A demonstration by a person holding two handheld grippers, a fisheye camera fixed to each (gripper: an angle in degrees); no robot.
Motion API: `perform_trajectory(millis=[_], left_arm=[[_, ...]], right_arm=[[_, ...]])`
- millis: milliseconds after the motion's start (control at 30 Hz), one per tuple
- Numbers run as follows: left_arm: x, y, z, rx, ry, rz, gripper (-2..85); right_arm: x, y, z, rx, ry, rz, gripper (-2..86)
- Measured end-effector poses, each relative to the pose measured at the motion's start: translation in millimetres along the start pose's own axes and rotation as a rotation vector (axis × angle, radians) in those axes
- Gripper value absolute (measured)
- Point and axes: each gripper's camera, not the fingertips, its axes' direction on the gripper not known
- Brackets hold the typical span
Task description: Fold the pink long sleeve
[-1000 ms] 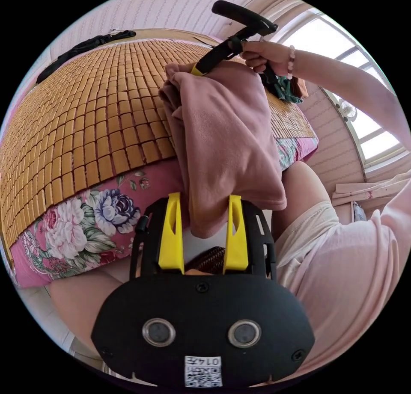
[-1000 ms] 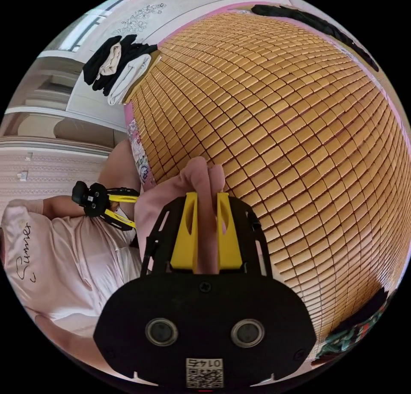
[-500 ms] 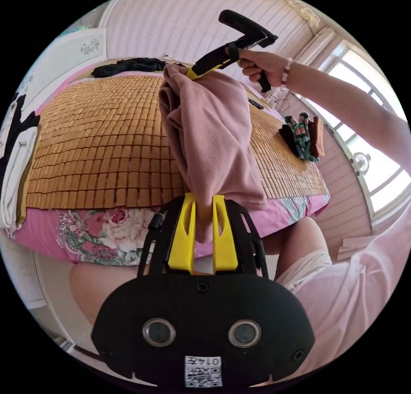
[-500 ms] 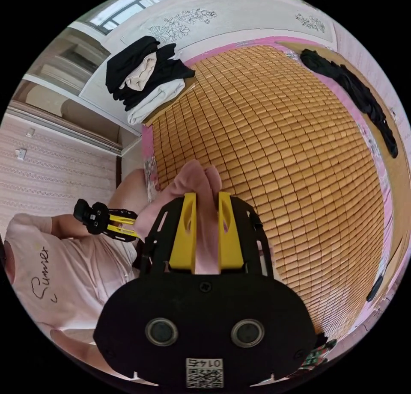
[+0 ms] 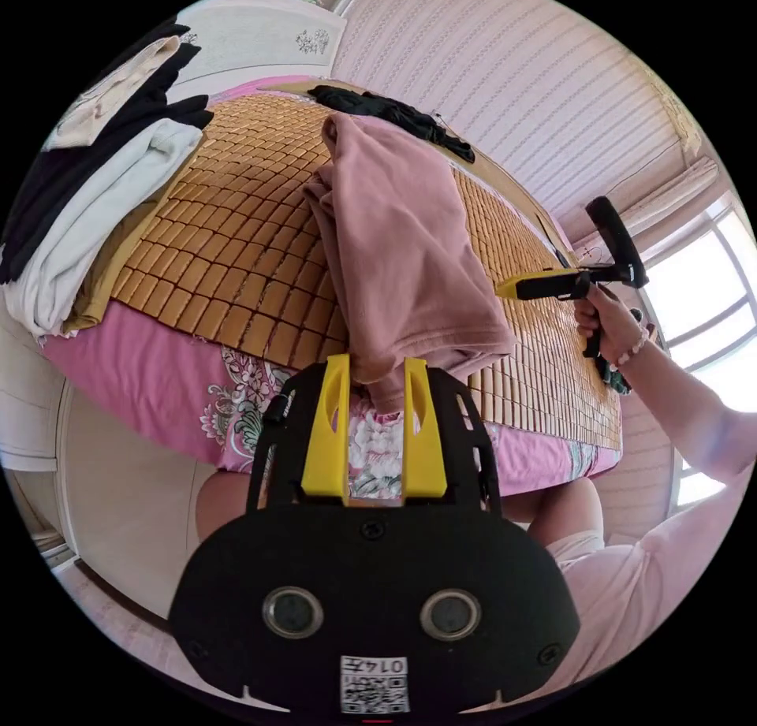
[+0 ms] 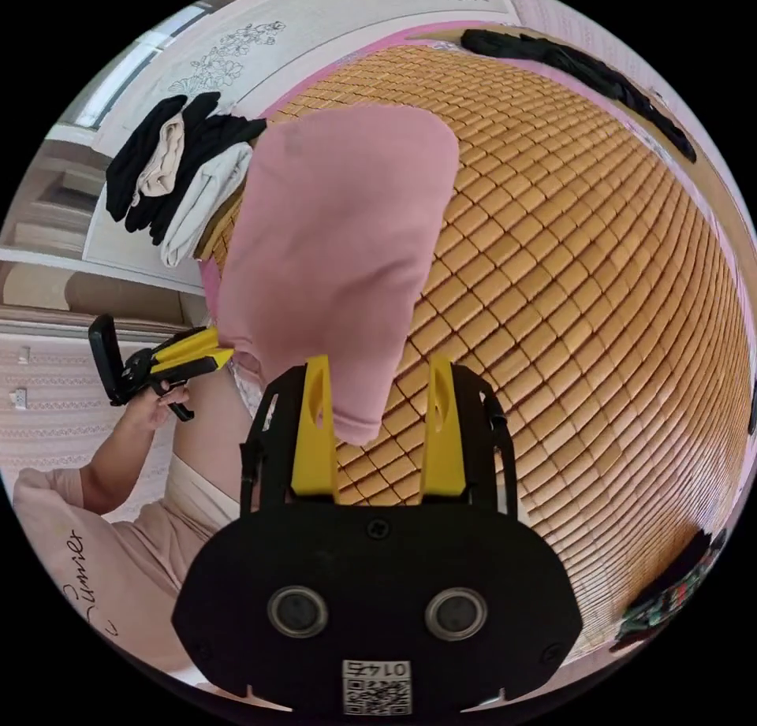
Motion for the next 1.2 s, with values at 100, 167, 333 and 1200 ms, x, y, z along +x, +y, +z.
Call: perform_trajectory(millis=[100, 167, 333, 1200], left_arm=[[8.3, 10.9, 16.7, -0.006, 0.012, 0.02, 10.1], [19.3, 10.8, 33.8, -0.033, -0.066, 0.041, 7.1], [29.2, -1.7, 41.2, 0.006, -0.132, 0.058, 4.2], [85.7, 112.6, -29.9, 0.276, -0.192, 0.452, 6.5]], right_arm=[[21.7, 34.1, 8.6, 0.146, -0.184, 0.068, 12.6], [32.4, 32.8, 17.3, 0.189, -0.301, 0.085, 8.4], [26.5, -1.7, 24.9, 0.238, -0.213, 0.002, 7.2], [5.3, 271.7, 69.7, -0.032, 0.479, 0.096, 4.5]])
